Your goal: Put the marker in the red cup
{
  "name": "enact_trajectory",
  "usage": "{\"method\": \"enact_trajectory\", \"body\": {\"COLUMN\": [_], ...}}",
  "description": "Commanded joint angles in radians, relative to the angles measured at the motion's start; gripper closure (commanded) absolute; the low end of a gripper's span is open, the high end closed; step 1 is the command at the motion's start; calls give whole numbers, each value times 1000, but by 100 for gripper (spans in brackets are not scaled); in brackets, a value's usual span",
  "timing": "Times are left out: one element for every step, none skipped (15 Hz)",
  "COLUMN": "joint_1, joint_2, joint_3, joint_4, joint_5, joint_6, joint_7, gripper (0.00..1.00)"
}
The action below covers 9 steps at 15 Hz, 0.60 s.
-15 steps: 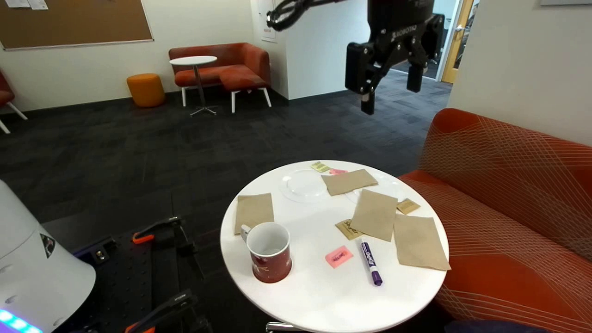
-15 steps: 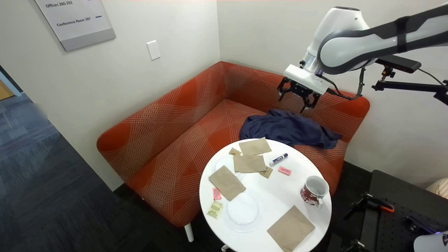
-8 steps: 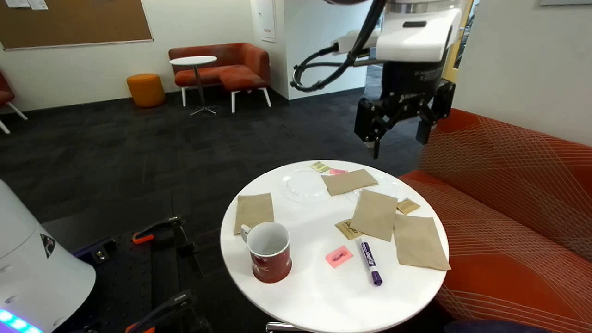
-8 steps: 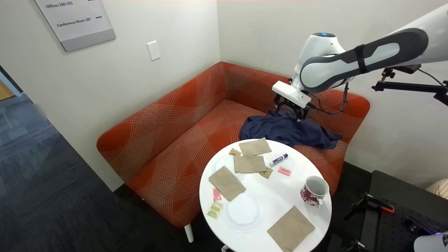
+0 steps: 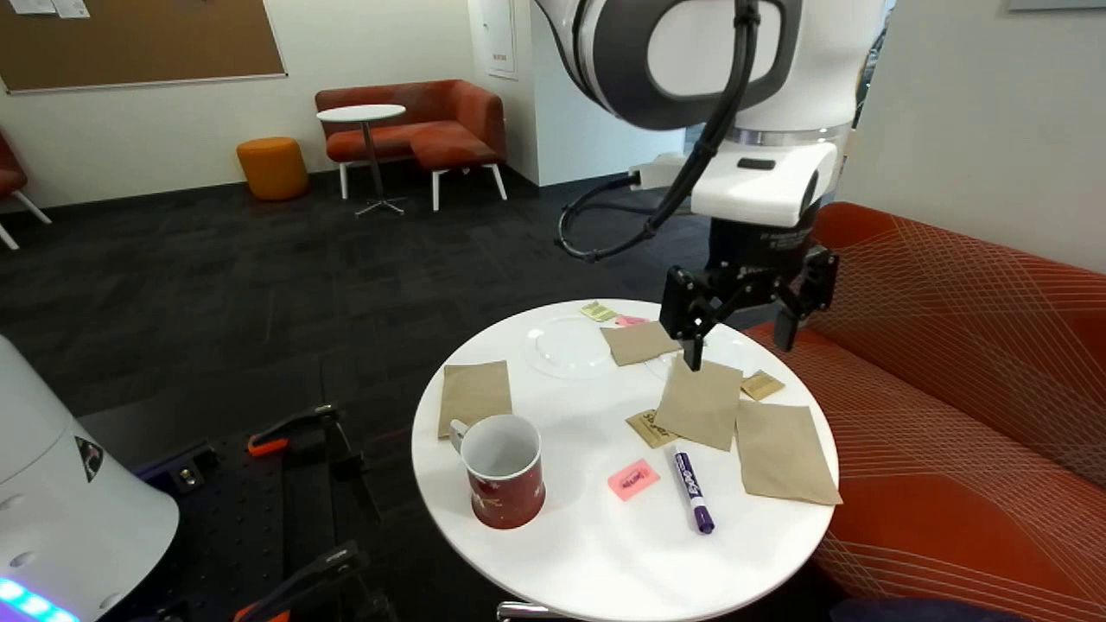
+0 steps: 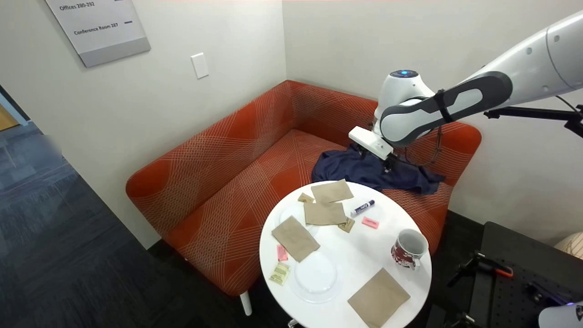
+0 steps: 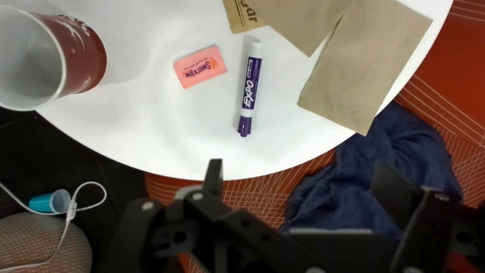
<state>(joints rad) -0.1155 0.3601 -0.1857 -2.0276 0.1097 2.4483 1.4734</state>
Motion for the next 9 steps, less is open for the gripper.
{"method": "enact_trajectory", "body": {"joint_1": [34,38,22,25,27,28,29,29,29], "joint_2": [62,72,48,61,70,74,74,74,74], "joint_3": [-42,-48,-33,-37,-40,-40,-40,-41,-41], "joint_4": [15,14,3,3,3,3,3,5,6], "joint_5": [-58,-67,-36,-43,-45,-45,-45,-46,-46], "joint_6": [22,11,3,4,4,4,4,4,4], "joint_7": [57,60,20,22,22,22,22,22,22], "gripper": [0,0,0,0,0,0,0,0,0]}}
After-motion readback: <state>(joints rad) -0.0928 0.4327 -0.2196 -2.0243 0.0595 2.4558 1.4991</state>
